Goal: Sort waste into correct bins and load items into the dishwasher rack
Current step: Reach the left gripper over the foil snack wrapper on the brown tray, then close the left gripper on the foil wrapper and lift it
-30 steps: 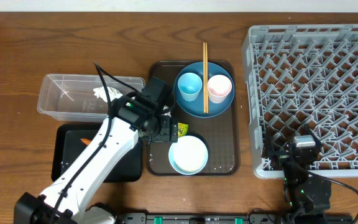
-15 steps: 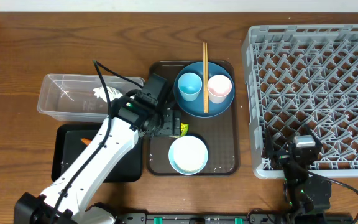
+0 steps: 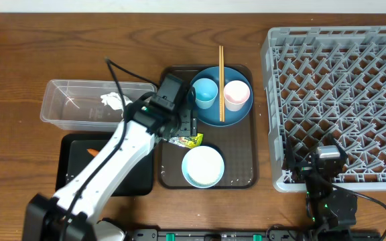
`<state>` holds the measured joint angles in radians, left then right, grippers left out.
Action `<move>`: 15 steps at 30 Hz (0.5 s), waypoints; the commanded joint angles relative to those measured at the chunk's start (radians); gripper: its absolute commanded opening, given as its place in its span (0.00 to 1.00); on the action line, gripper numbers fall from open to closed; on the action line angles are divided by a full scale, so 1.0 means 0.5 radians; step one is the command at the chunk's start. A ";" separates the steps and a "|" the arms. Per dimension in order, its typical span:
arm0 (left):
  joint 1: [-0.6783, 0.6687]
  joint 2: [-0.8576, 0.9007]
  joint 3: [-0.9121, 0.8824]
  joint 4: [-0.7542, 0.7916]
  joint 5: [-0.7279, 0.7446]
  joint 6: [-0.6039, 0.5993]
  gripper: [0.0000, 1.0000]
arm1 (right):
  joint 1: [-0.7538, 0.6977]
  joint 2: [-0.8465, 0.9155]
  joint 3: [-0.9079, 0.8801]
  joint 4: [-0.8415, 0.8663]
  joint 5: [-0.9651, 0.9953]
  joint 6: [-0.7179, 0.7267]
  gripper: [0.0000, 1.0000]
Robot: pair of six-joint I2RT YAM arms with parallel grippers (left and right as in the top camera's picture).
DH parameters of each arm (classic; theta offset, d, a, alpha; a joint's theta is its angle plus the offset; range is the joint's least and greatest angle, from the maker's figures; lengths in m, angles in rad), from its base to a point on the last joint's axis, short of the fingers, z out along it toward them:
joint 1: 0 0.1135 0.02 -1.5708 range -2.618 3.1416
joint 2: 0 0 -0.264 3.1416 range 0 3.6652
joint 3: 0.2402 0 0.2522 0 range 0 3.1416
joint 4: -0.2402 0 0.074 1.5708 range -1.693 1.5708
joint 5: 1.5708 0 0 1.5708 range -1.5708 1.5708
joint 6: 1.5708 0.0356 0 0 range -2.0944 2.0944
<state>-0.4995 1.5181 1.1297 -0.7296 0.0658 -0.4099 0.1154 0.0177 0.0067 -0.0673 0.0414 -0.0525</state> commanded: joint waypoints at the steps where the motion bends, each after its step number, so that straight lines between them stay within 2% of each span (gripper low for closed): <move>1: -0.003 0.124 -0.031 0.041 -0.061 0.028 0.78 | -0.011 -0.003 -0.002 -0.008 0.014 -0.010 0.99; 9: -0.002 0.356 -0.031 0.156 -0.062 0.027 0.71 | -0.011 -0.003 -0.002 -0.008 0.014 -0.010 0.99; 15: -0.002 0.527 -0.031 0.178 -0.127 0.027 0.70 | -0.011 -0.003 -0.002 -0.008 0.014 -0.010 0.99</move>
<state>-0.4995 1.7458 1.1278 -0.6449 0.0372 -0.4099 0.1154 0.0177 0.0067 -0.0673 0.0414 -0.0521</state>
